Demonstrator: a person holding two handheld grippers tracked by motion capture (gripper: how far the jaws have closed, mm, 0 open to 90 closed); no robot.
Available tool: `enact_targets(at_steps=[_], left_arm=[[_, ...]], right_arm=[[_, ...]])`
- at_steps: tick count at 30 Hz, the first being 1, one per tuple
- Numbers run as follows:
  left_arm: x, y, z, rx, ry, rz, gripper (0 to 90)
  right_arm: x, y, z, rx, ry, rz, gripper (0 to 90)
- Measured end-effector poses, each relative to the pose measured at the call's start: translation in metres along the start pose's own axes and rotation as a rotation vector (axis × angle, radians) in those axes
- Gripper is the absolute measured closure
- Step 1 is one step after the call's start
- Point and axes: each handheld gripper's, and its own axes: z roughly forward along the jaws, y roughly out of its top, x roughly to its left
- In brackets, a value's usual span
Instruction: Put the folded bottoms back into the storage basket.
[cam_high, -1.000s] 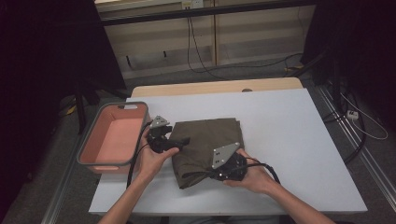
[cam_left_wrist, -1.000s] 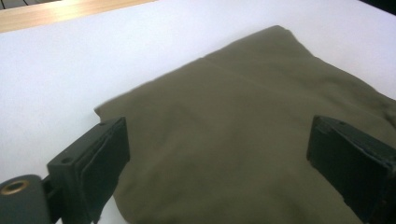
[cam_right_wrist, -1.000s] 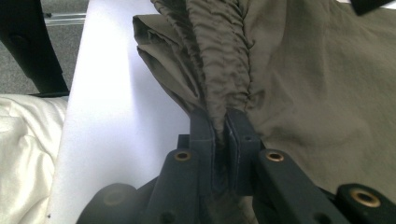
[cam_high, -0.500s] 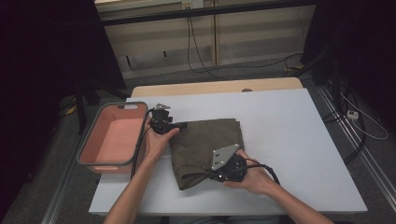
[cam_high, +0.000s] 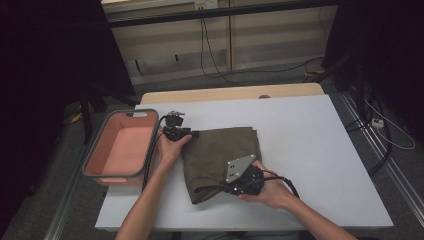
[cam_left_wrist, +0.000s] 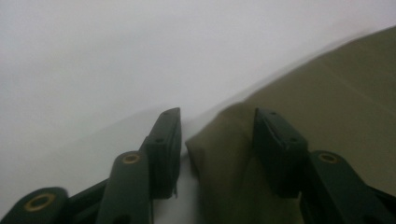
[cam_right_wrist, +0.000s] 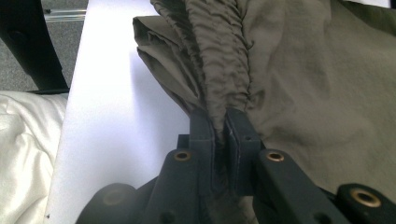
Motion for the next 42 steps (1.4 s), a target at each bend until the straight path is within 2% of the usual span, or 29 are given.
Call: enact_targets(at_steps=[3, 7, 9, 10, 11, 13, 14, 17, 19, 23, 26, 29, 33, 38, 42], left_arm=[[-0.002, -0.002, -0.001, 0.01, 0.007, 0.015, 57.5], [-0.005, -0.004, -0.002, 0.017, -0.005, 0.016, 66.3], [-0.008, -0.003, -0.002, 0.03, -0.004, 0.036, 70.0], [-0.009, -0.003, -0.002, 0.038, -0.041, 0.03, 76.4], [-0.011, -0.003, -0.003, 0.043, -0.037, 0.036, 81.8], [-0.012, -0.003, -0.003, 0.043, -0.031, 0.043, 83.3], [-0.016, -0.002, -0.003, 0.05, -0.01, 0.07, 84.5], [-0.016, -0.002, -0.004, 0.054, -0.001, 0.089, 86.1], [-0.016, -0.004, -0.004, 0.031, -0.01, 0.045, 86.5], [-0.012, -0.003, -0.007, -0.005, -0.025, 0.037, 86.6], [-0.013, 0.0, -0.014, -0.033, -0.027, 0.046, 86.7], [-0.016, 0.002, -0.019, -0.055, -0.03, 0.072, 86.8], [-0.018, 0.005, -0.025, -0.101, -0.038, 0.082, 86.8], [-0.021, 0.009, -0.032, -0.125, -0.052, 0.095, 86.9], [-0.023, 0.014, -0.043, -0.166, -0.063, 0.098, 86.9]], right_arm=[[0.0, 0.0, 0.001, 0.002, 0.0, 0.001, 83.1], [0.0, 0.0, 0.002, 0.003, 0.0, 0.002, 83.1], [0.0, 0.0, 0.001, 0.003, 0.002, 0.006, 83.1], [0.0, -0.001, 0.002, 0.002, 0.004, 0.007, 83.1], [-0.001, -0.001, 0.002, 0.001, 0.006, 0.007, 83.1], [-0.001, -0.001, 0.003, 0.002, 0.008, 0.008, 83.1], [0.0, -0.001, 0.003, 0.002, 0.007, 0.007, 83.1], [-0.001, -0.001, 0.002, -0.004, 0.005, 0.01, 83.1], [-0.001, -0.001, 0.001, -0.01, 0.005, 0.018, 83.1], [-0.002, -0.001, -0.001, -0.027, 0.003, 0.026, 83.2], [-0.004, -0.001, -0.003, -0.042, 0.004, 0.037, 83.2], [-0.004, -0.001, -0.005, -0.052, 0.003, 0.046, 83.2], [-0.004, 0.0, -0.006, -0.069, 0.0, 0.055, 83.2], [-0.004, 0.001, -0.009, -0.085, -0.003, 0.062, 83.3], [-0.004, 0.002, -0.012, -0.109, -0.011, 0.056, 83.3]])
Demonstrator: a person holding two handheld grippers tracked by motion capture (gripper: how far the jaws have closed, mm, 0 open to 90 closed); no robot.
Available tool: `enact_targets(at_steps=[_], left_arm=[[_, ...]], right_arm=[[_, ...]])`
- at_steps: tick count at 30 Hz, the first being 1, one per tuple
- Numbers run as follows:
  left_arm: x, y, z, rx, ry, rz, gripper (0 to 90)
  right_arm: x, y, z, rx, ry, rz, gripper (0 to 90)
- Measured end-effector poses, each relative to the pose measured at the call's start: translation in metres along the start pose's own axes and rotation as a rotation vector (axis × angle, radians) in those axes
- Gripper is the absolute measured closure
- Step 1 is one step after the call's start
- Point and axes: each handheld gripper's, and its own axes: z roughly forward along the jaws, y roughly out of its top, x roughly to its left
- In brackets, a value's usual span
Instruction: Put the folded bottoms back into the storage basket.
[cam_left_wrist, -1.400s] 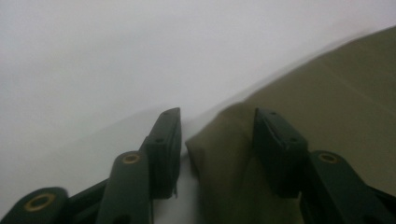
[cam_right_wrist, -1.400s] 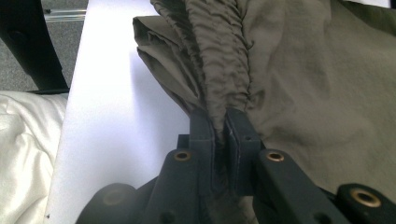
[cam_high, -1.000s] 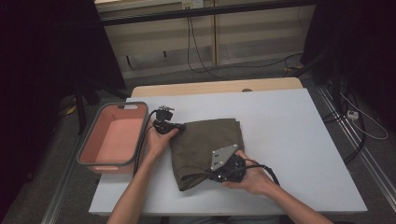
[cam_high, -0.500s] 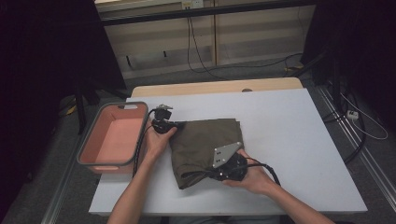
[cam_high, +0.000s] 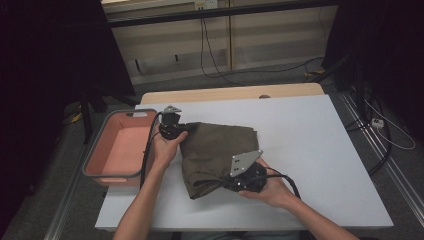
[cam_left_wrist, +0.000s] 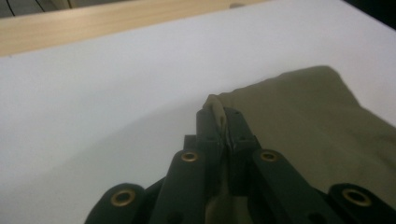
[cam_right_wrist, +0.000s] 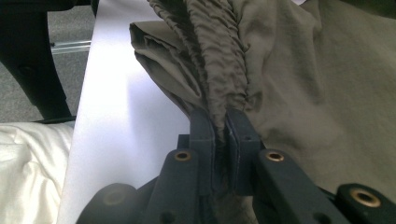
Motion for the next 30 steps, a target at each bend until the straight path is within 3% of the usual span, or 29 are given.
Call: enact_targets(at_steps=[16, 30], left_arm=[[-0.008, 0.014, -0.019, -0.101, -0.009, 0.025, 87.1], [-0.01, 0.028, -0.036, -0.179, -0.007, 0.043, 87.1]], right_arm=[[-0.002, 0.01, -0.006, -0.059, 0.005, 0.02, 83.5], [-0.005, 0.023, -0.007, -0.094, -0.003, -0.002, 83.5]])
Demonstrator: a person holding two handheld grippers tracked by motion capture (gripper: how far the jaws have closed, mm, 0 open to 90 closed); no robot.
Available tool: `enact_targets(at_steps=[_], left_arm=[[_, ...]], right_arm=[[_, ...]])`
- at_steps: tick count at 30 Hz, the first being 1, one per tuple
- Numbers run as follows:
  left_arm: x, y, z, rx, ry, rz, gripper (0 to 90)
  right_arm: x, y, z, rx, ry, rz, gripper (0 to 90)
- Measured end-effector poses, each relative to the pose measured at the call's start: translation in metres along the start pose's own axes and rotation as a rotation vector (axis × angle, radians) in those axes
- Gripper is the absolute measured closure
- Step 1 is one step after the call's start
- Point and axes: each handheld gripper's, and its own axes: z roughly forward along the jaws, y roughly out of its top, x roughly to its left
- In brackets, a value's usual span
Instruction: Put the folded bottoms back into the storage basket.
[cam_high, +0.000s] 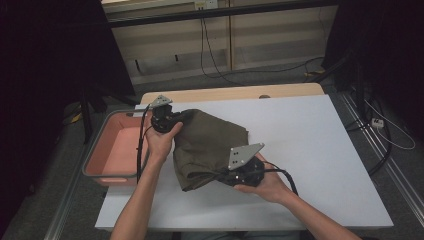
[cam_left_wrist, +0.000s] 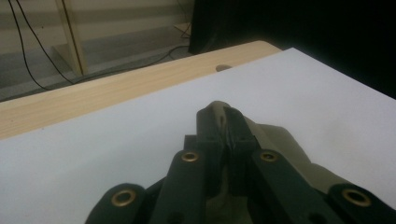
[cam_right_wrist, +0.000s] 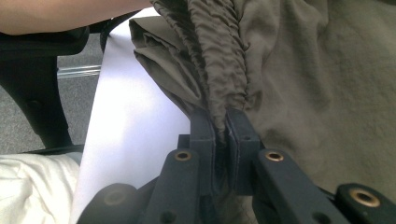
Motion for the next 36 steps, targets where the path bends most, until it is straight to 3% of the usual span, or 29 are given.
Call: enact_targets(at_steps=[15, 36], left_arm=[[0.005, 0.029, -0.027, -0.039, 0.041, 0.054, 87.2], [0.019, 0.042, -0.058, -0.133, 0.082, 0.038, 87.2]], right_arm=[[-0.007, 0.021, 0.005, -0.061, 0.006, -0.025, 83.6], [-0.011, 0.052, 0.018, -0.114, 0.023, -0.056, 83.6]])
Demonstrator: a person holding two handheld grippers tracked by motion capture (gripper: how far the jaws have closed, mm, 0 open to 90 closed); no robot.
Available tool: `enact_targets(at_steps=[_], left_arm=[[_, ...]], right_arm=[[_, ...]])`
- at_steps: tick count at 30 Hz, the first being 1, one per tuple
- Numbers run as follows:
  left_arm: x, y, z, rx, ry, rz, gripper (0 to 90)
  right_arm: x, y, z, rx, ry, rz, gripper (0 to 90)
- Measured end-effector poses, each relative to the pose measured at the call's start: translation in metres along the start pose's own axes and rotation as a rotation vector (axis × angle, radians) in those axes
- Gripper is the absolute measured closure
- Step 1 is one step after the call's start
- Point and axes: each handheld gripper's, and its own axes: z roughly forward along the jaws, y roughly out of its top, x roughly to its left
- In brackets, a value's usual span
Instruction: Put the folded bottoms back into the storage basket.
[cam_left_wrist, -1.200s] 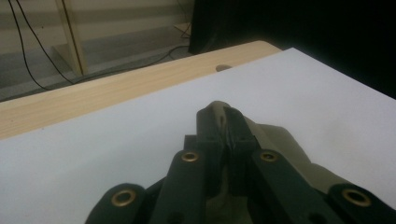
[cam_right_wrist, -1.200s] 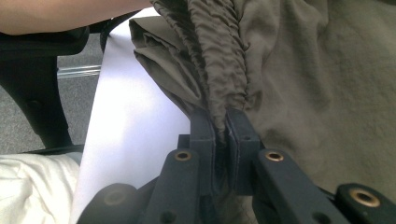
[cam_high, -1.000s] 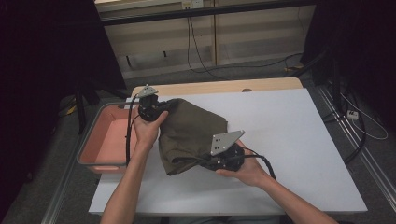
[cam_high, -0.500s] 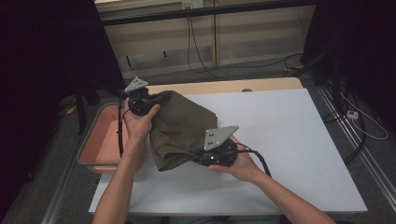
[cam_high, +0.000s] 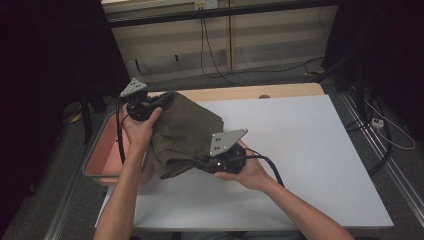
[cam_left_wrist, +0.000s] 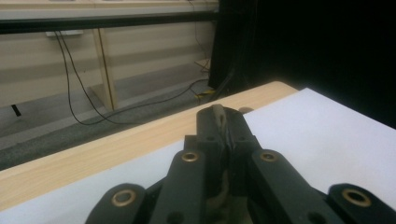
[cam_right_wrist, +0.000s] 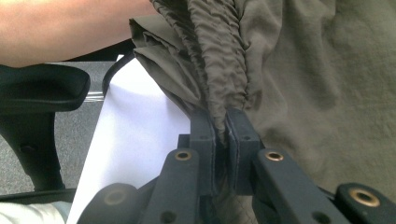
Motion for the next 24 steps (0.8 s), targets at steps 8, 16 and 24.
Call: enact_targets(at_steps=[8, 16, 24], left_arm=[[0.011, 0.007, -0.017, -0.029, 0.02, -0.013, 87.2], [0.02, 0.014, -0.028, -0.049, 0.028, -0.025, 87.2], [0.025, 0.019, -0.039, -0.063, 0.048, -0.013, 87.2]], right_arm=[[0.0, 0.012, 0.009, -0.022, 0.012, 0.002, 83.6], [-0.002, 0.023, 0.016, -0.037, 0.017, -0.006, 83.6], [-0.004, 0.031, 0.025, -0.051, 0.032, -0.006, 83.6]])
